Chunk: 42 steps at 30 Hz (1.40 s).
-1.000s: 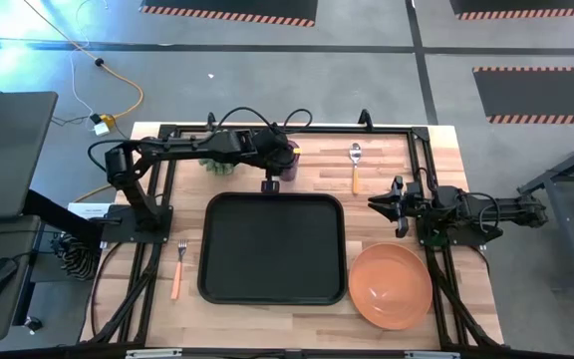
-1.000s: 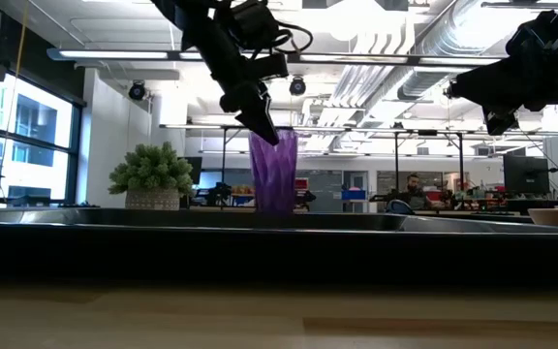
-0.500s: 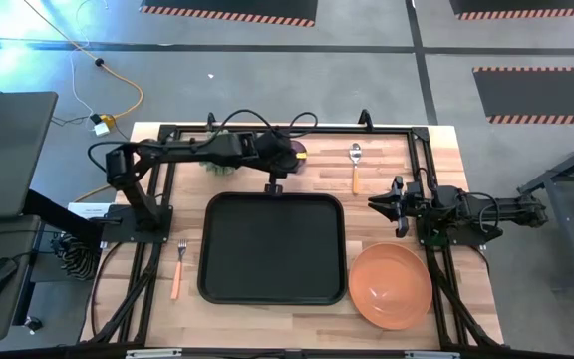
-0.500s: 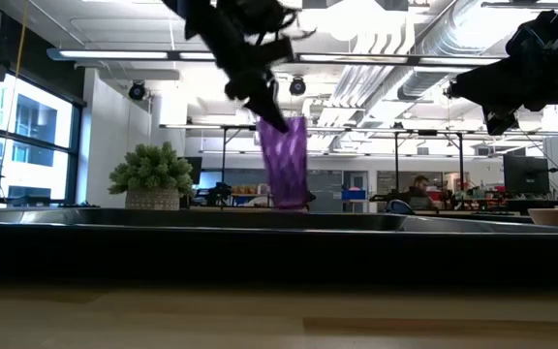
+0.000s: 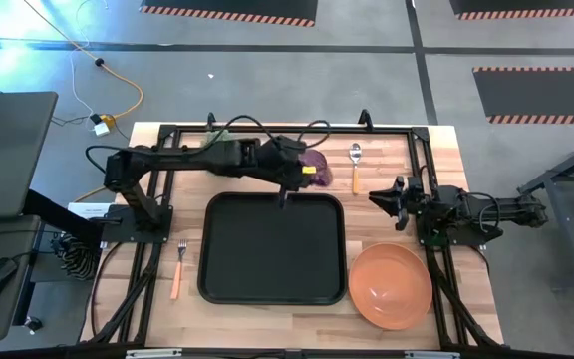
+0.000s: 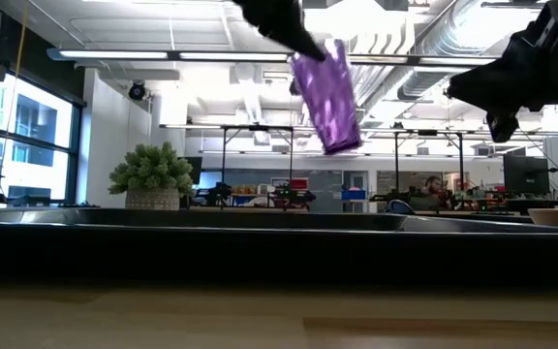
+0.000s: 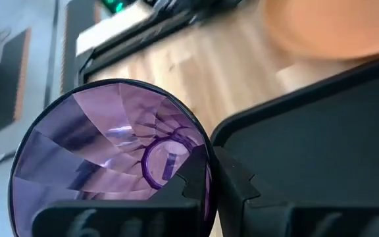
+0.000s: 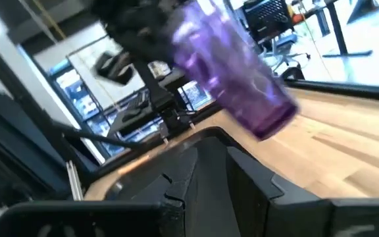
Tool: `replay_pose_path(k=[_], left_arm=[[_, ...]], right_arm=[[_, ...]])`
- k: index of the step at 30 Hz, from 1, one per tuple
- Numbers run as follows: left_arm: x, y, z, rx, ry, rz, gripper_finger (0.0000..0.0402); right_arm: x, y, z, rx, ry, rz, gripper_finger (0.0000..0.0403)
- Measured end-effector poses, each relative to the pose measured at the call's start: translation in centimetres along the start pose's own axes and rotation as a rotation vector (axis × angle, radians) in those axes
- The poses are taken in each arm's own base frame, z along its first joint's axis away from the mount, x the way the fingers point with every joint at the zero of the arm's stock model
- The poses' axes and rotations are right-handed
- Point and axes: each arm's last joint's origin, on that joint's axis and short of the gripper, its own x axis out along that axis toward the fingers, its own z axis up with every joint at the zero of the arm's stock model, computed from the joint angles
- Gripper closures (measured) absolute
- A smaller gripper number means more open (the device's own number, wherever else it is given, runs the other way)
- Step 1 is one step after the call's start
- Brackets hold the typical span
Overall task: Pick and place plate/cup/fork/spoon on tray
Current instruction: Put the purple cup on the top right of the black tray
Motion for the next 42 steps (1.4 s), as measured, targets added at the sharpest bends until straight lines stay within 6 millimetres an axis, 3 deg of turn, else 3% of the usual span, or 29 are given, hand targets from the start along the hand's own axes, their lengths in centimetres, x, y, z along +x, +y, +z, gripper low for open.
replay_pose_path(k=[5, 13, 42], left_arm=[[-0.3, -1.9, 1.4, 0.036, -0.054, -0.069, 0.0396], [-0.1, -3.7, 2.0, 0.059, -0.081, -0.190, 0.0396], [7.4, -5.3, -1.5, 0.073, 0.107, -0.319, 0.0396]], right_arm=[[0.0, 0.1, 0.6, 0.036, -0.072, -0.018, 0.0331], [-0.3, 0.6, 2.2, 0.091, -0.277, -0.037, 0.0331], [-0.3, 0.5, 2.3, 0.100, -0.289, -0.056, 0.0331]])
